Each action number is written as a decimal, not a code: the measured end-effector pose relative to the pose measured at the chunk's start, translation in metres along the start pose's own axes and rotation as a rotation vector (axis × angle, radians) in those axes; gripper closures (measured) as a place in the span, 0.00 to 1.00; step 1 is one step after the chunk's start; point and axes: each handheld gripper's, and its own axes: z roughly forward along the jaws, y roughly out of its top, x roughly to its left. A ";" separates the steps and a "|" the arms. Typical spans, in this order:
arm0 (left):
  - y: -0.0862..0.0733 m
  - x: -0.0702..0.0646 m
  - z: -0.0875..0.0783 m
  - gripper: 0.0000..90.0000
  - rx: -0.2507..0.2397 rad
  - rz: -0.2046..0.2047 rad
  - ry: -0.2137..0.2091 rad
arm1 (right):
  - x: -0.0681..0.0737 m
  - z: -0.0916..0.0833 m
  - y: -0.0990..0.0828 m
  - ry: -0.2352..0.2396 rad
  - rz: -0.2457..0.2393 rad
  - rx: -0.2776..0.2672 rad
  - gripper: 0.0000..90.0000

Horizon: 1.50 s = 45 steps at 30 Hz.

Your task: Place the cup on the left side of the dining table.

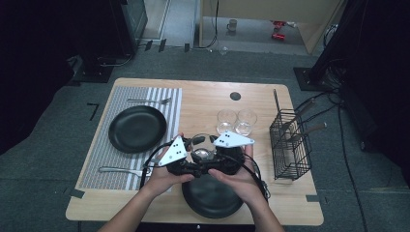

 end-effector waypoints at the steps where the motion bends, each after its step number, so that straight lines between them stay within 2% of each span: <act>1: 0.000 0.002 -0.002 0.23 -0.002 -0.001 0.005 | 0.000 -0.001 0.000 0.002 0.002 -0.003 0.17; 6: -0.001 0.007 -0.012 0.23 -0.025 -0.016 0.025 | 0.001 -0.007 -0.001 0.013 0.003 -0.010 0.16; 10: -0.006 0.011 -0.022 0.23 -0.018 -0.018 0.054 | 0.002 -0.013 -0.004 0.022 0.016 -0.033 0.15; 16: -0.014 0.015 -0.038 0.23 -0.022 -0.038 0.109 | -0.001 -0.026 -0.012 0.012 0.024 -0.054 0.14; 19: -0.015 0.017 -0.044 0.23 -0.015 -0.036 0.121 | -0.003 -0.030 -0.017 0.001 0.035 -0.055 0.14; 20: -0.018 0.019 -0.051 0.23 -0.009 -0.039 0.148 | -0.007 -0.034 -0.023 -0.015 0.050 -0.056 0.14; 22: -0.018 0.020 -0.054 0.23 -0.010 -0.041 0.158 | -0.008 -0.035 -0.027 -0.021 0.058 -0.058 0.14; 24: -0.022 0.024 -0.064 0.23 -0.008 -0.068 0.195 | -0.013 -0.040 -0.038 -0.033 0.077 -0.058 0.14; 25: -0.022 0.024 -0.064 0.23 -0.008 -0.068 0.195 | -0.015 -0.041 -0.041 -0.034 0.082 -0.058 0.14; 26: -0.025 0.026 -0.070 0.23 0.004 -0.073 0.221 | -0.016 -0.043 -0.046 -0.036 0.090 -0.056 0.14; 28: -0.026 0.027 -0.074 0.23 0.008 -0.078 0.235 | -0.018 -0.044 -0.050 -0.040 0.092 -0.055 0.14; 30: -0.030 0.030 -0.080 0.23 0.022 -0.087 0.256 | -0.024 -0.049 -0.065 -0.057 0.115 -0.050 0.14; 33: -0.035 0.031 -0.086 0.23 0.039 -0.085 0.270 | -0.029 -0.054 -0.077 -0.071 0.135 -0.038 0.14; 38: -0.040 0.032 -0.093 0.23 0.067 -0.088 0.295 | -0.034 -0.062 -0.098 -0.119 0.126 -0.019 0.14; 41: -0.044 0.034 -0.096 0.23 0.065 -0.119 0.307 | -0.036 -0.065 -0.109 -0.136 0.137 -0.012 0.14; 45: -0.049 0.036 -0.101 0.23 0.095 -0.143 0.342 | -0.039 -0.070 -0.124 -0.164 0.150 0.000 0.15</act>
